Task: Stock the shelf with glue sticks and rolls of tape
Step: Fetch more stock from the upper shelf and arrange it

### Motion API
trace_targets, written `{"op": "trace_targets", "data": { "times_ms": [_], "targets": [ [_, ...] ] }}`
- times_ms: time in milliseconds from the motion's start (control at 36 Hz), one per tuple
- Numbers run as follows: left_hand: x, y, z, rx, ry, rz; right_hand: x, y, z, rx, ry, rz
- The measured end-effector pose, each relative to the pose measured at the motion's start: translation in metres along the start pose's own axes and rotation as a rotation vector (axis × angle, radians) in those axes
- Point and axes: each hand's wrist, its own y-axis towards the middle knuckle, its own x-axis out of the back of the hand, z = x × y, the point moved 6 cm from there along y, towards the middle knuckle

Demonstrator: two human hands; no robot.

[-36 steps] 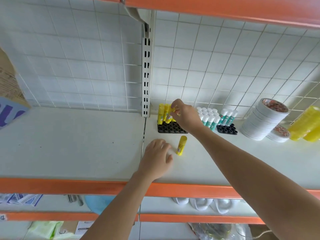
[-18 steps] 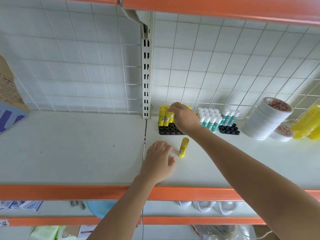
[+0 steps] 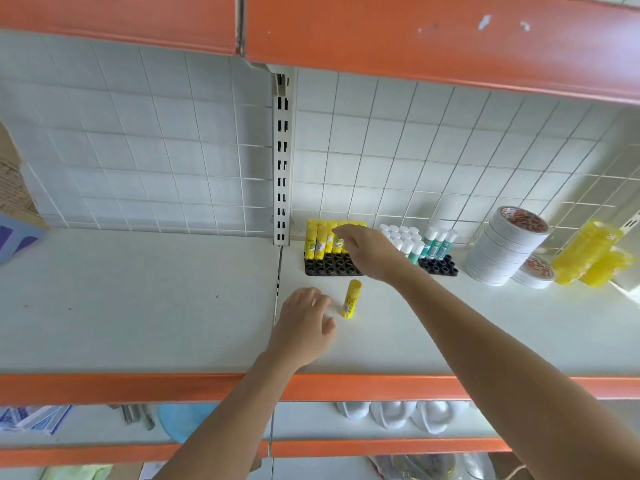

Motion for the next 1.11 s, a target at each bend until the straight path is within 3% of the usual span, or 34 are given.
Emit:
{"op": "trace_targets", "data": {
  "times_ms": [139, 222, 500, 806, 1111],
  "targets": [
    [0.001, 0.002, 0.001, 0.003, -0.010, -0.044, 0.006, -0.050, -0.003, 0.105, 0.135, -0.243],
    [0.002, 0.002, -0.001, 0.002, -0.016, -0.057, 0.001, -0.070, -0.009, 0.087, 0.108, -0.308],
    [0.001, 0.001, 0.000, -0.014, -0.025, -0.049, -0.022, -0.080, -0.024, -0.061, 0.033, -0.324],
    [0.001, -0.001, -0.002, 0.006, -0.027, -0.028, -0.009, -0.024, -0.027, -0.046, 0.170, -0.416],
    [0.002, 0.000, -0.002, 0.016, -0.019, -0.001, -0.027, 0.023, -0.028, -0.050, 0.053, -0.377]
  ]
}}
